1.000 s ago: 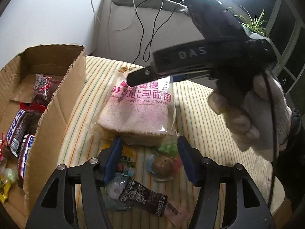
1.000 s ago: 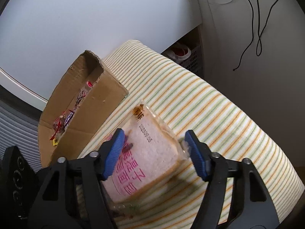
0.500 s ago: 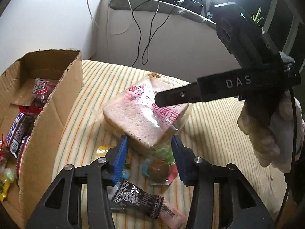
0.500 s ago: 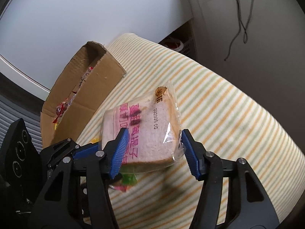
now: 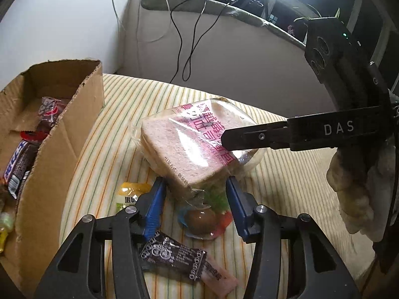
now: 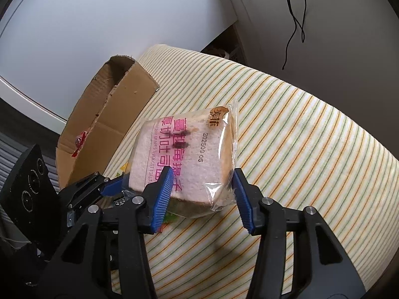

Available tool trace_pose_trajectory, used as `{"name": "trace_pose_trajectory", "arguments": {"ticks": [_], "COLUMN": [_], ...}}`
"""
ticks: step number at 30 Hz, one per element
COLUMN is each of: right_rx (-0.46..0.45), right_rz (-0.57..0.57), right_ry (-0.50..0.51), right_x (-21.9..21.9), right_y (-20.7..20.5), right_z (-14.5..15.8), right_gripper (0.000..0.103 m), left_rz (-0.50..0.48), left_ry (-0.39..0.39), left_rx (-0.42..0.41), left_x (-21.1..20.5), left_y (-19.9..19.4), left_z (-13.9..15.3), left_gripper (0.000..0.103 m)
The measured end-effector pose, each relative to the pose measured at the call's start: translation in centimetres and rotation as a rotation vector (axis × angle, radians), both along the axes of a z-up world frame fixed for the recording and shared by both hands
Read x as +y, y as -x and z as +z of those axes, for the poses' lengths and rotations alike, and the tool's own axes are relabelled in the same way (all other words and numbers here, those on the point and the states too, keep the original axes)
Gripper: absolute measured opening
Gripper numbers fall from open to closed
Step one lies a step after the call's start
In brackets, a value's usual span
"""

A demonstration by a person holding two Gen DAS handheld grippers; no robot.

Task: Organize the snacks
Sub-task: 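Carry the bread bag over the box and lower it in with the right tool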

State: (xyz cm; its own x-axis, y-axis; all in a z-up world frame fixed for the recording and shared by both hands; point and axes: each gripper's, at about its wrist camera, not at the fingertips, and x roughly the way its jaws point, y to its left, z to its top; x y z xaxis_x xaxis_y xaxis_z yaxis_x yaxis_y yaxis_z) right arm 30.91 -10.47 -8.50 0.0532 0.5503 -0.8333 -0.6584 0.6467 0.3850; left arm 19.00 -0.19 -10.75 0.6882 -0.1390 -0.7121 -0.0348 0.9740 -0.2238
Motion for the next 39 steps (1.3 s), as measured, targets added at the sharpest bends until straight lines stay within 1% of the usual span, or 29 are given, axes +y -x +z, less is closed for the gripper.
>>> {"name": "trace_pose_trajectory", "arguments": {"ticks": [5,10,17,22,26,31,39], "right_rx": [-0.031,-0.072,-0.137,-0.166,-0.173,-0.179,-0.179], "right_rz": [-0.008,-0.004,0.021,0.056,0.087,0.127,0.188], "right_ry": [-0.011,-0.023,-0.044,-0.059,-0.067,-0.072,-0.077], "right_x": [-0.6,-0.7,1.1,3.7,6.1,9.5,14.6], "right_y": [1.3,2.8,5.1,6.8,7.8,8.8,9.6], "right_z": [1.3,3.4,6.7,8.3,8.9,9.1,8.7], "right_gripper": [0.051,0.051,0.051,0.051,0.051,0.051,0.051], "left_rz": [-0.004,0.000,0.031,0.066,0.100,0.147,0.214], "left_ry": [-0.003,-0.019,-0.032,-0.031,-0.034,-0.035,-0.038], "left_rx": [-0.031,-0.075,-0.139,-0.167,-0.180,-0.187,-0.183], "left_x": [-0.4,-0.4,1.7,3.8,5.6,8.3,12.1], "left_y": [1.3,3.0,6.0,8.4,9.6,11.1,11.4], "left_z": [1.1,2.7,5.0,6.0,6.6,6.8,6.6], "left_gripper": [0.048,0.048,0.048,0.048,0.048,0.048,0.048]}}
